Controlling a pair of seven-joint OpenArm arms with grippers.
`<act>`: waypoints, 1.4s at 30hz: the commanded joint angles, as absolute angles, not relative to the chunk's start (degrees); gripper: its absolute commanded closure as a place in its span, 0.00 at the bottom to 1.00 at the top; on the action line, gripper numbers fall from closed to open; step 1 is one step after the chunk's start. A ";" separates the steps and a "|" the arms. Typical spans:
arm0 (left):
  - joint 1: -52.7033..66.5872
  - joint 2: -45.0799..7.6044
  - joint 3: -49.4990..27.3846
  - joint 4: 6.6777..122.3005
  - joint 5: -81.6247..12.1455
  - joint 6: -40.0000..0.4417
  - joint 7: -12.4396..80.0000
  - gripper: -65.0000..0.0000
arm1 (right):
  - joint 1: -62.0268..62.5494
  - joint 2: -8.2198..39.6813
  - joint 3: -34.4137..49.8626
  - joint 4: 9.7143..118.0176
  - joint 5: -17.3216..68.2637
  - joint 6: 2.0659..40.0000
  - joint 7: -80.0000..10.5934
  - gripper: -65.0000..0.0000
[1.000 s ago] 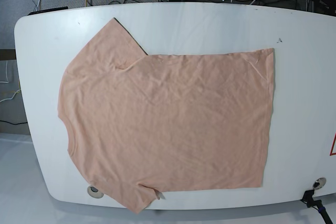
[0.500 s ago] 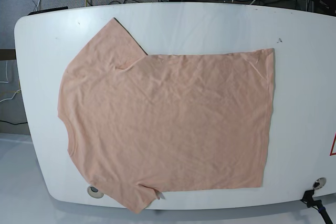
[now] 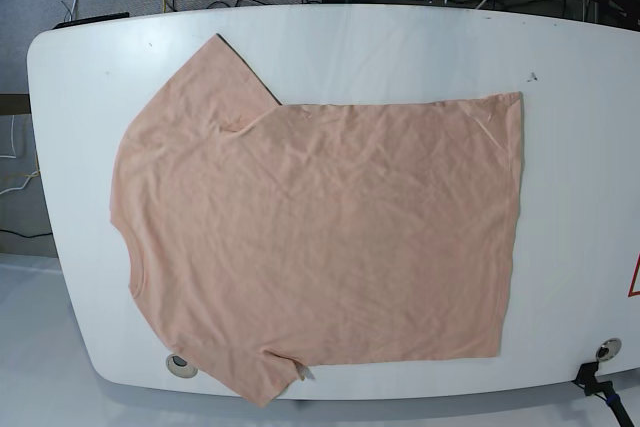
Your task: Fold the T-shirt properly
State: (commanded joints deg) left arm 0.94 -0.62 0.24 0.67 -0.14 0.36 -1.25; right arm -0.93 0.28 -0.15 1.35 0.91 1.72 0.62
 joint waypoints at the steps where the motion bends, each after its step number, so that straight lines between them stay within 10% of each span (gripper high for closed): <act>1: 0.85 -0.58 0.37 0.49 0.03 0.52 -1.34 0.98 | -0.79 0.36 -0.28 1.49 0.95 1.65 0.76 1.00; 42: 1.05 -0.87 0.51 0.67 -0.09 0.14 -2.68 0.99 | -1.19 0.74 -0.27 1.72 0.99 2.23 -0.02 0.99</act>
State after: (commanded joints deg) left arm 1.05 -0.87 0.51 0.67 -0.09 0.14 -2.68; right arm -1.19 0.74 -0.27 1.72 0.99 2.23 -0.02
